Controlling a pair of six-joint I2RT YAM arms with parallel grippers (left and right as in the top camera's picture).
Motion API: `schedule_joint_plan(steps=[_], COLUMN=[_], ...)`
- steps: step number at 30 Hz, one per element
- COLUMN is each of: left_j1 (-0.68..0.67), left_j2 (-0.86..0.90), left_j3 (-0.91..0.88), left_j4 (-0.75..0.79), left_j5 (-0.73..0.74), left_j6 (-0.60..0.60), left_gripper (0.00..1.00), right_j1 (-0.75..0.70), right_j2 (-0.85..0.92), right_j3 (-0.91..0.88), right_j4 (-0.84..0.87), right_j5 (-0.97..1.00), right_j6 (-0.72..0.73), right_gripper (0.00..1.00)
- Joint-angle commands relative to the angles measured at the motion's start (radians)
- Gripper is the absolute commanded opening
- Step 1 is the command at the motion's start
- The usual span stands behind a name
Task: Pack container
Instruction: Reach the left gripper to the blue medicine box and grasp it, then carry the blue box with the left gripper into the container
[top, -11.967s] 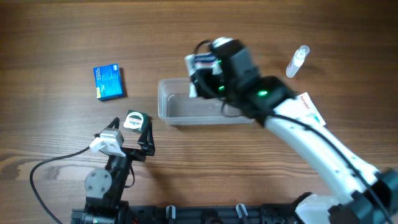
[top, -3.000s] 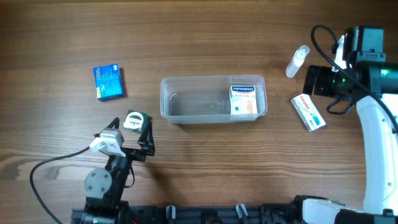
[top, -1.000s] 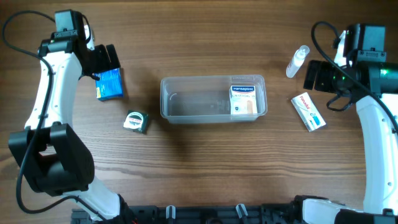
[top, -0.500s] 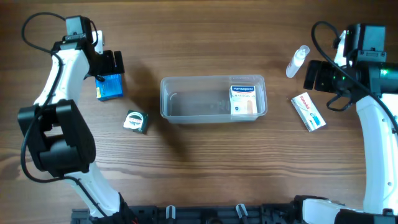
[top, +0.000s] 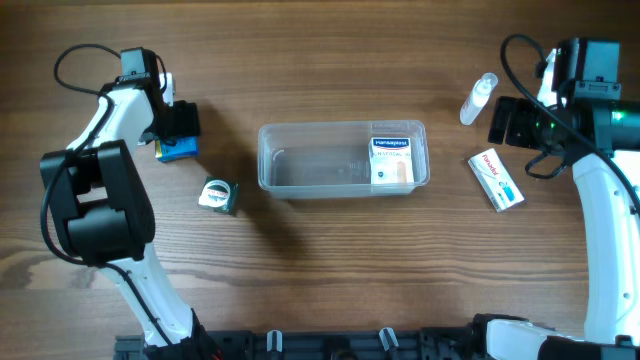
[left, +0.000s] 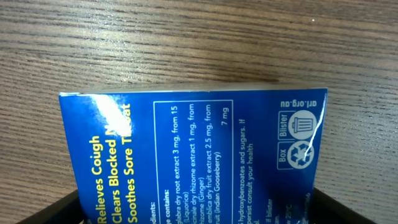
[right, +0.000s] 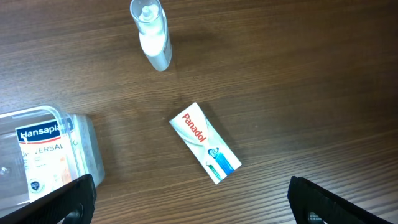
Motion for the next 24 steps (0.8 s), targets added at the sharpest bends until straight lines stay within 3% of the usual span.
schedule_joint_plan(steps=[1,2,3,12,14,20,24], left_j1=[0.008,0.008,0.008,-0.013,-0.048,-0.284,-0.474], left_j2=[0.035,0.029,0.023,-0.166,-0.243,-0.454,-0.489], left_j3=[-0.012,-0.012,-0.012,-0.012,-0.012,-0.012,-0.012], left_j4=[-0.002,-0.002,-0.002,-0.02,-0.036,-0.05,-0.039], left_j5=[-0.031,-0.031,-0.031,-0.031,-0.03,-0.027,-0.027], left_j6=[-0.007,-0.007,-0.006,-0.019,-0.086,-0.247,-0.354], left_gripper=[0.71,0.64,0.64,0.68,0.69,0.68,0.69], right_j1=[-0.002,-0.002,-0.002,-0.002,-0.002,-0.002,-0.002], right_j2=[0.007,0.007,0.007,0.007,0.007,0.007,0.007], right_j3=[-0.004,-0.004,-0.004,-0.004,-0.004,-0.004,-0.004], right_j4=[0.005,0.005,0.005,0.005,0.005,0.005,0.005], right_j5=[0.014,0.014,0.014,0.014,0.014,0.014,0.014], right_j6=[-0.006,-0.006,-0.006,-0.006,-0.006,-0.006,-0.006], right_gripper=[1.0,1.0,1.0,1.0,1.0,1.0,1.0])
